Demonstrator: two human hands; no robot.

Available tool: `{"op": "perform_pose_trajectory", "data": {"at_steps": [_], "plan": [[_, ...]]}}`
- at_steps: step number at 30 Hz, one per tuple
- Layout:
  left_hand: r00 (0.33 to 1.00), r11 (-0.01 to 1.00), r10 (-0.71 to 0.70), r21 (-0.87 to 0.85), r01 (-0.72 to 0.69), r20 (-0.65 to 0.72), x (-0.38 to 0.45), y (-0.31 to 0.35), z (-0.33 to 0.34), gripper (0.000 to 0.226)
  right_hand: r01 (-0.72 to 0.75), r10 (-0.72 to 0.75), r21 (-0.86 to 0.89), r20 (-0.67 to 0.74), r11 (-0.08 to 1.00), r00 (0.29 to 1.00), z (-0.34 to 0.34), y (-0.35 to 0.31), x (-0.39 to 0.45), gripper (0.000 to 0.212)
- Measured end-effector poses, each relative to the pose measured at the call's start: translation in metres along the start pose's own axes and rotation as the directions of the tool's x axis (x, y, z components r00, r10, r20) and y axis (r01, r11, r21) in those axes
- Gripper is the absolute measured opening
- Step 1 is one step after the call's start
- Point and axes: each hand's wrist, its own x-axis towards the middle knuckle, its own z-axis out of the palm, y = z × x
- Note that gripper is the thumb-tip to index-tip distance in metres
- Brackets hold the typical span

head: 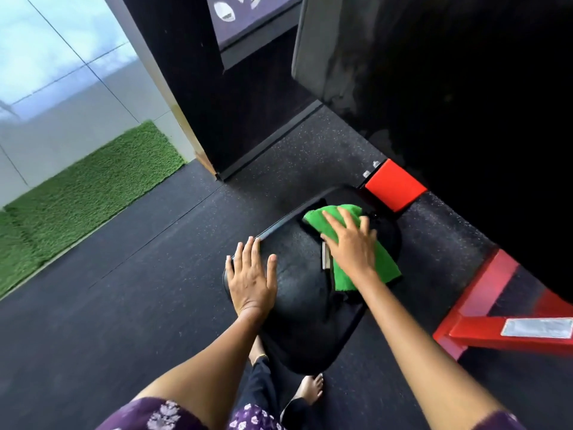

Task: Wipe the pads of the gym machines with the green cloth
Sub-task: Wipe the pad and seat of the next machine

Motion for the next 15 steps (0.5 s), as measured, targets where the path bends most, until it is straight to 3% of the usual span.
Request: {"op": "perform_pose_trajectory", "data": {"at_steps": [1, 3, 6, 9, 11, 13, 15], "plan": [[1.000, 1.000, -0.011, -0.009, 0.011, -0.001, 0.000, 0.000, 0.000, 0.073, -0.075, 0.076, 0.026, -0.015, 0.997, 0.997, -0.001, -0.006, 0.009, 0.051], [1.000, 1.000, -0.019, -0.019, 0.018, -0.014, 0.001, -0.002, 0.001, 0.072, -0.068, 0.067, 0.027, 0.014, 0.997, 0.998, 0.000, -0.029, 0.019, 0.052], [0.999, 0.999, -0.029, -0.039, 0.028, -0.037, 0.000, -0.004, 0.003, 0.069, 0.203, -0.203, 0.005, 0.063, 0.979, 0.977, 0.007, -0.047, 0.003, 0.058], [0.998, 0.999, -0.029, -0.041, 0.027, -0.049, -0.001, -0.003, 0.004, 0.067, 0.389, -0.389, -0.004, 0.035, 0.921, 0.921, 0.009, -0.016, -0.013, 0.069], [0.999, 0.999, -0.030, -0.040, 0.028, -0.041, 0.000, -0.002, 0.003, 0.069, 0.316, -0.315, -0.015, 0.049, 0.949, 0.948, 0.004, 0.000, -0.005, 0.063], [0.999, 0.999, -0.031, -0.035, 0.030, -0.032, 0.001, -0.003, 0.003, 0.069, 0.112, -0.113, 0.015, 0.049, 0.994, 0.992, 0.001, -0.002, 0.015, 0.054], [0.999, 0.999, -0.024, -0.026, 0.023, -0.028, 0.001, -0.003, 0.005, 0.069, -0.001, -0.001, 0.046, 0.059, 0.999, 0.998, -0.002, -0.023, 0.030, 0.052]]}}
